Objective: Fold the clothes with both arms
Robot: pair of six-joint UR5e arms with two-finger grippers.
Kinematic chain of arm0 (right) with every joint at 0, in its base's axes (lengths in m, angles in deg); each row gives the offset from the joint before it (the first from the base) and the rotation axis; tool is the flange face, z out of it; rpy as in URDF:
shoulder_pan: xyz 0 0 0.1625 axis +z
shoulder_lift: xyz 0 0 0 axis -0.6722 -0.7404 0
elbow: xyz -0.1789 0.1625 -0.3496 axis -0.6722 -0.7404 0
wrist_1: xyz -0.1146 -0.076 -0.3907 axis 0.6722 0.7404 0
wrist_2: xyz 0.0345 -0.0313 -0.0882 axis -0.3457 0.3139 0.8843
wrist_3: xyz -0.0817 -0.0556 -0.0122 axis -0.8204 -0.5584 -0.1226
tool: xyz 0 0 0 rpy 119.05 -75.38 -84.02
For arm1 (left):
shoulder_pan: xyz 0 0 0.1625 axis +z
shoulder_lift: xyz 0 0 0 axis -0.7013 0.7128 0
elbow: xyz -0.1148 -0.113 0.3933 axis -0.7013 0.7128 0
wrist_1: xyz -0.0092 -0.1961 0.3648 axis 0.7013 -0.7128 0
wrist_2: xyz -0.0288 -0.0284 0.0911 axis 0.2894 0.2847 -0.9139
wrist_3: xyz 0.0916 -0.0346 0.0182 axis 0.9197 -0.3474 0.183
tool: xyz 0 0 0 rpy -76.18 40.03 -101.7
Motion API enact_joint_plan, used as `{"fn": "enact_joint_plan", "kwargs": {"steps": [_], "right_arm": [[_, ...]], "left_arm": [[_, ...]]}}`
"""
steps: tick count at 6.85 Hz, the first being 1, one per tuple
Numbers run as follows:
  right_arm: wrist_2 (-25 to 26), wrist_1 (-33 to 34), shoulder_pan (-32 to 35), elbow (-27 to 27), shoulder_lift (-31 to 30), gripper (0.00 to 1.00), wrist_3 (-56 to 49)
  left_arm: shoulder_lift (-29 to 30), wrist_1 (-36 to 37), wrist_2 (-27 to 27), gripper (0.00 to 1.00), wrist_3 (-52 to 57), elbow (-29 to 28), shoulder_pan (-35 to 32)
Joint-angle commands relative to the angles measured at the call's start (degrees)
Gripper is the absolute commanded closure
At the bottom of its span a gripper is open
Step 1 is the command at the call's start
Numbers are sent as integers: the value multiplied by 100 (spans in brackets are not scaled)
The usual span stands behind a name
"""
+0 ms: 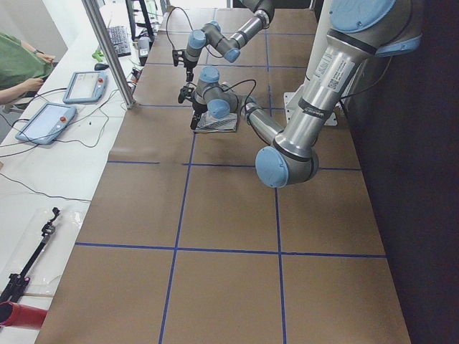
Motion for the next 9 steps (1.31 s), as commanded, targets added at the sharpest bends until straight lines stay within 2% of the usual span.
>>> {"fn": "enact_joint_plan", "kwargs": {"steps": [1, 2, 3, 6, 9], "right_arm": [[-750, -344, 311, -3, 38, 0, -47], [-770, -336, 347, 66, 39, 0, -29], [-822, -336, 356, 67, 30, 0, -29], [-832, -336, 356, 76, 12, 0, -20], [-832, -336, 364, 76, 12, 0, -20]], "left_arm": [[231, 56, -96, 0, -257, -317, 165], [442, 56, -488, 0, -476, -546, 506], [583, 56, -571, 0, -583, -644, 579], [830, 21, -580, 0, -505, -1222, 606], [770, -6, -589, 0, -94, -1348, 309]]}}
